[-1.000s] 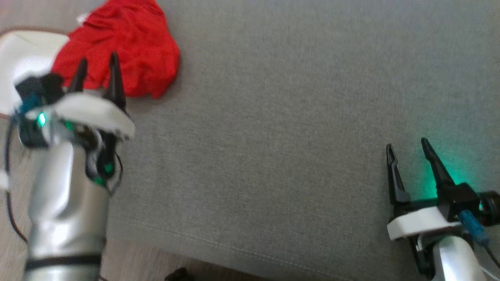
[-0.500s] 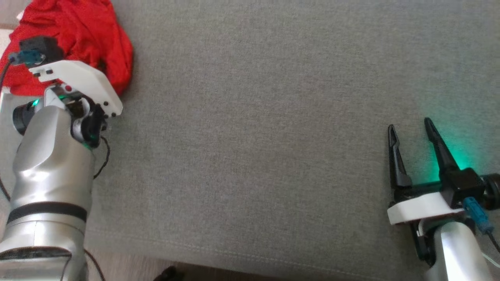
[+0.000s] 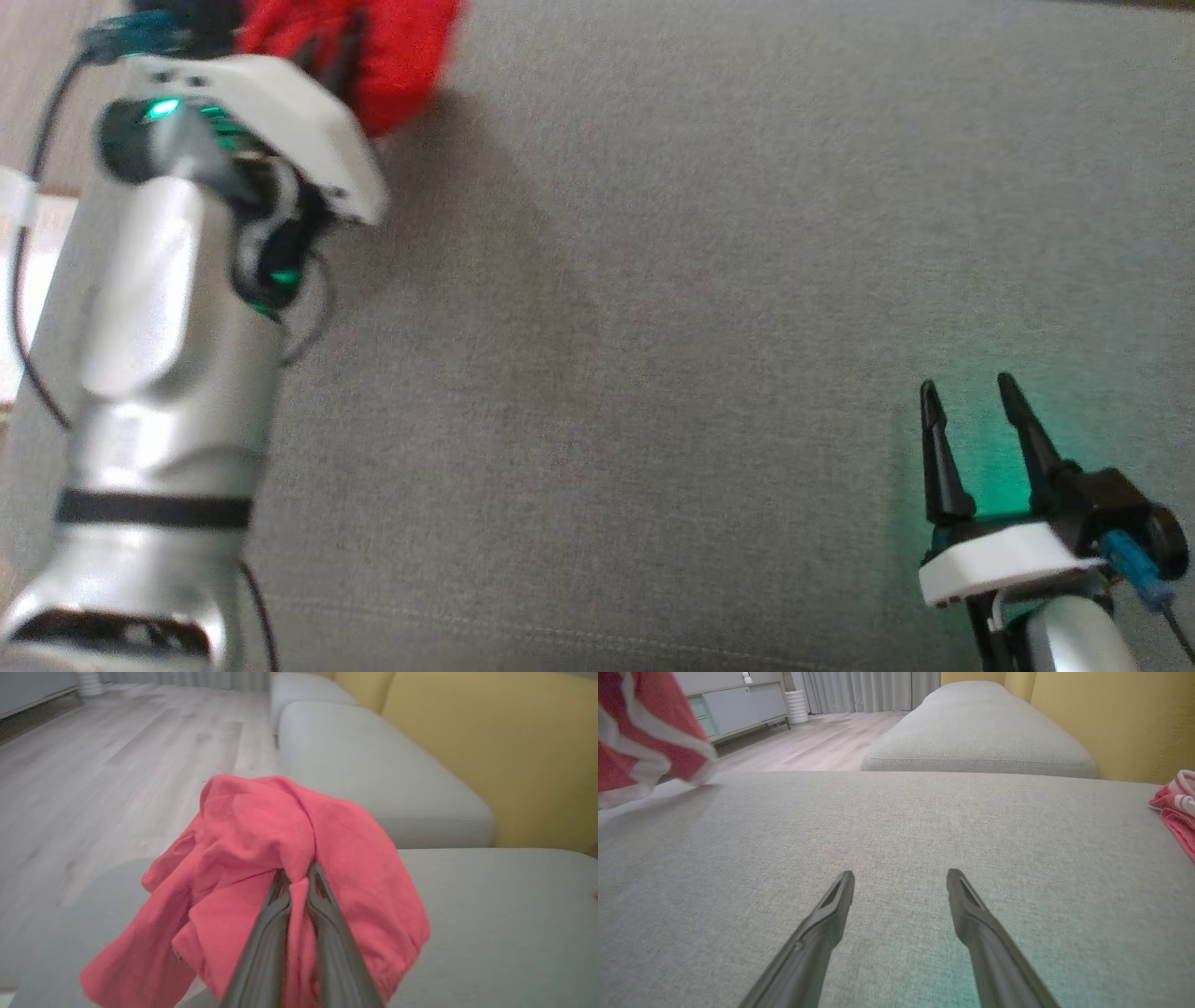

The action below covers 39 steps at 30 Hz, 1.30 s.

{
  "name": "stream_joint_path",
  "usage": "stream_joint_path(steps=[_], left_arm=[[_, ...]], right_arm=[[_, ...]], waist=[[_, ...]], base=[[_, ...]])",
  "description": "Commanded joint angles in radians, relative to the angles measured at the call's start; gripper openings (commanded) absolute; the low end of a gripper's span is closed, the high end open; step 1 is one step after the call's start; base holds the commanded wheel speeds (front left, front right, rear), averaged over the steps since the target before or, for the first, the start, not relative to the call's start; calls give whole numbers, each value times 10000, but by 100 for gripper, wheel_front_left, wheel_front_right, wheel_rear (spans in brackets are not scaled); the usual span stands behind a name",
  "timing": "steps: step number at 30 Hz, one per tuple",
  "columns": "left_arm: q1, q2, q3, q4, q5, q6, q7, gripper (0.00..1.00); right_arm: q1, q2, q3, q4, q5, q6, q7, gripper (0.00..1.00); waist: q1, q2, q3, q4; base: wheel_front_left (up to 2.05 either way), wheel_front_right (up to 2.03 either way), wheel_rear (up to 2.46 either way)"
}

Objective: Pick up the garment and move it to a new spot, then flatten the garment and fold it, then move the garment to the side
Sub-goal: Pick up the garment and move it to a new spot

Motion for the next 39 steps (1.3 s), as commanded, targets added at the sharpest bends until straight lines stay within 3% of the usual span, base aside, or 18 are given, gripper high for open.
stream_joint_path(steps=[1, 3, 4, 8, 15, 20, 24, 27, 28, 29, 30, 31, 35, 39], left_arm=[[-34, 298, 197, -450, -84, -41, 87, 0], [808, 83, -298, -2767, -886, -59, 1126, 0], [808, 83, -298, -2767, -886, -59, 1126, 0], [2115, -398, -724, -5690, -2590, -23, 2550, 0], [3800, -803, -1533, -8618, -4758, 1163, 3868, 0], [4036, -838, -1294, -8005, -5022, 2222, 3951, 0], [3786, -833, -627, -5732, -4903, 2932, 3628, 0], [3308, -849, 132, -3718, -4823, 3590, 2708, 0], [3124, -856, 396, -3137, -4830, 3790, 2290, 5], [2947, -862, 626, -2613, -4846, 3957, 1858, 27], [2795, -866, 765, -2168, -4867, 4031, 1486, 60], [2671, -870, 809, -1796, -4854, 4018, 1170, 100], [2470, -876, 881, -1002, -4832, 3724, 134, 100], [2711, -798, 843, -1151, -4335, 3344, -1289, 100]], right_arm=[[46, -55, 291, -221, 56, 65, -148, 100], [63, -55, 416, -65, 279, 65, -213, 100], [63, -55, 416, -65, 279, 65, -213, 100], [31, -55, 485, 75, 491, 65, -268, 100], [-75, -55, 565, 219, 801, 65, -304, 100], [-104, -55, 622, 162, 1041, 65, -307, 100], [-208, -55, 738, 179, 1200, 65, -308, 100], [-325, -55, 860, 217, 1276, 65, -308, 100], [-363, -55, 902, 224, 1296, 65, -309, 100], [-394, -55, 930, 229, 1318, 65, -309, 100], [-413, -55, 940, 232, 1341, 65, -309, 100], [-418, -55, 937, 235, 1355, 65, -309, 100], [-325, -55, 798, 251, 1341, 65, -309, 100], [-135, -55, 597, 249, 1292, 65, -309, 100]], waist=[[0, 0, -323, -248], [0, 0, -538, -584], [0, 0, -538, -584], [0, 0, -627, -1137], [0, 0, -462, -2209], [0, 0, -274, -2802], [0, 0, -132, -3117], [0, 0, -56, -3311], [0, 0, -33, -3376], [0, 0, -21, -3435], [0, 0, -17, -3480], [0, 0, -17, -3511], [0, 0, -58, -3509], [0, 0, -198, -3310]], base=[[0, 0, 0], [0, 0, 0], [0, 0, 0], [0, 0, 0], [0, 0, 0], [0, 0, 0], [0, 0, 0], [0, 0, 0], [0, 0, 0], [0, 0, 0], [0, 0, 0], [0, 0, 0], [0, 0, 0], [0, 0, 0]])
